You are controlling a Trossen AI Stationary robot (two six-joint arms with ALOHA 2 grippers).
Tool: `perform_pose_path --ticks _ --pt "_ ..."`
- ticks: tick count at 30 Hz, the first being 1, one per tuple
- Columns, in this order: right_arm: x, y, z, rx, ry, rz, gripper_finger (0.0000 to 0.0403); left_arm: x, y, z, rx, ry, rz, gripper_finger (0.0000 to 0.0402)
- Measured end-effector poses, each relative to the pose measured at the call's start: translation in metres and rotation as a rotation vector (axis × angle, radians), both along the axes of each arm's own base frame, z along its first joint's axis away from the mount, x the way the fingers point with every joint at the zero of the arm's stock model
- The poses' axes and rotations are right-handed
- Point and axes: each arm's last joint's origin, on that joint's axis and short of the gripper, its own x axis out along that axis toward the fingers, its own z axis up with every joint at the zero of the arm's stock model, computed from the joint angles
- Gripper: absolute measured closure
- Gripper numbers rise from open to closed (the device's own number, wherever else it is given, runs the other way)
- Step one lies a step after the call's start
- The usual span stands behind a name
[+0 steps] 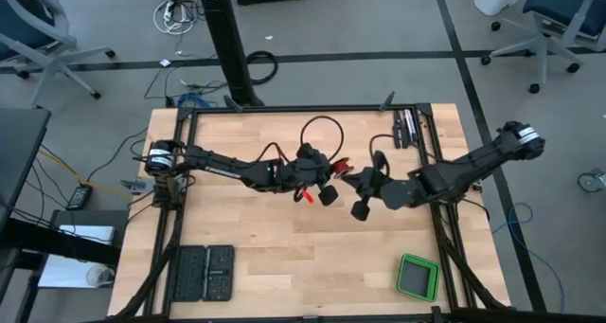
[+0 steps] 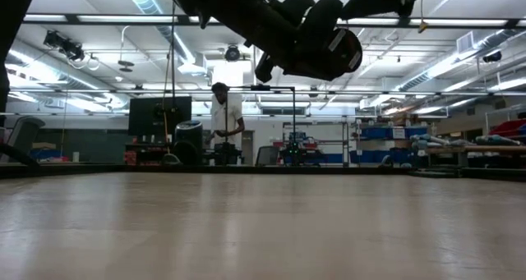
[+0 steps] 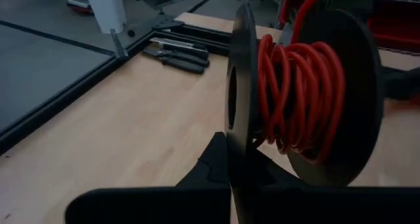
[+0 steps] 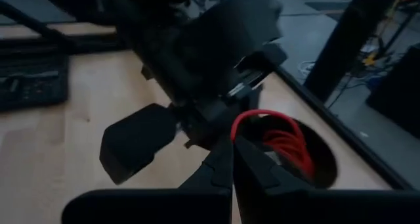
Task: Coil cords
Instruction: Coil the wire cable onto the spool
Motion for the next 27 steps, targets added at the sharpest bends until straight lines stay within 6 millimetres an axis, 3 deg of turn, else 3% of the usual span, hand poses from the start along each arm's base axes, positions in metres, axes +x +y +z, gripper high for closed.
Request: perform_pose_path --ticks 14,19,27 --pt "0.024 -0.006 -0.018 -0.024 0.031 -0.044 0.0403 0.004 0.0 0.012 -0.051 -0.138 -0.048 0.0401" --pt "0.023 -0.004 -0.024 -0.071 0.08 -0.053 0.0399 0.004 0.001 0.014 -0.066 -0.152 -0.044 0.0401" --pt "0.011 0.007 -0.031 -0.126 0.143 -0.088 0.0332 0.006 0.001 0.023 -0.129 -0.252 -0.089 0.0401"
